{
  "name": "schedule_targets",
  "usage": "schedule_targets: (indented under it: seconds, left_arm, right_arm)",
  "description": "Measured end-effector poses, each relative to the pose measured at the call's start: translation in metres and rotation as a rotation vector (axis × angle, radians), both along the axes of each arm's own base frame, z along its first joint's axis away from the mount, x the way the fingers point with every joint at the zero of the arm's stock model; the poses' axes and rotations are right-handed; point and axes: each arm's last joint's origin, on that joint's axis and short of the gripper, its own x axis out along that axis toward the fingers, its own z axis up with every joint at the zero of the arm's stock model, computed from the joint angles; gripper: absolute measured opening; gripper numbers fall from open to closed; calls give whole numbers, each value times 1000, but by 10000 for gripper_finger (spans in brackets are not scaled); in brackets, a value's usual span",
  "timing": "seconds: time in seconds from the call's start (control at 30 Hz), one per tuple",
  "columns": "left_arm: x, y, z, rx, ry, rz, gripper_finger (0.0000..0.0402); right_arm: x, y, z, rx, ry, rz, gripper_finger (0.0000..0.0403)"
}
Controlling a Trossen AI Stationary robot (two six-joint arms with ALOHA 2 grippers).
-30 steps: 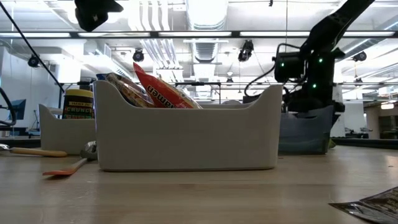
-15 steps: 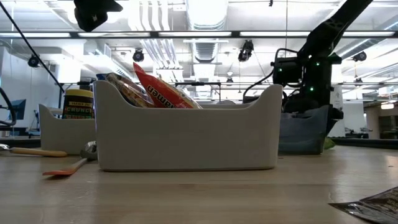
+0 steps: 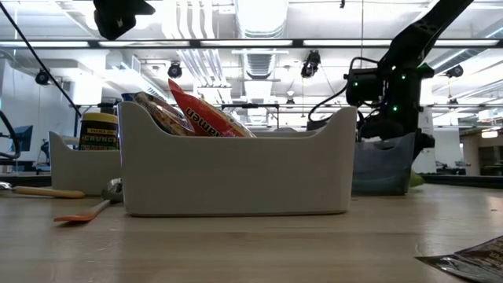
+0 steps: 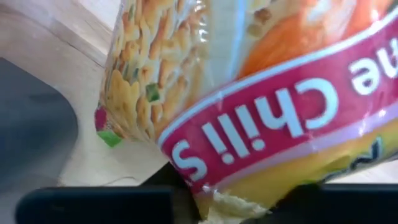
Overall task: Pick & Place Food Item
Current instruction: Put the green noodle pack into the bottom gray bin
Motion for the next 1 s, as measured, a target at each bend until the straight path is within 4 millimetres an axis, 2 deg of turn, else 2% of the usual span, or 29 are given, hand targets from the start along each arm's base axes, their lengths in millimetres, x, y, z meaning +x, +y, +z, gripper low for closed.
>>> schedule_targets:
  seconds: [0.2, 0.5, 0.77, 1.0]
  left_arm:
    - [0, 0, 0, 0, 0, 0, 218]
    - [0, 0, 0, 3, 0, -1, 218]
    - [0, 0, 0, 5, 0, -3, 218]
    - [0, 0, 0, 9, 0, -5, 218]
  right_arm:
    - [-4, 3, 13, -22, -40, 0, 16]
    - [-15, 10, 46, -69, -122, -25, 21]
    - [-15, 16, 98, -81, -347, 49, 22]
    - [3, 33, 151, -154, -516, 292, 22]
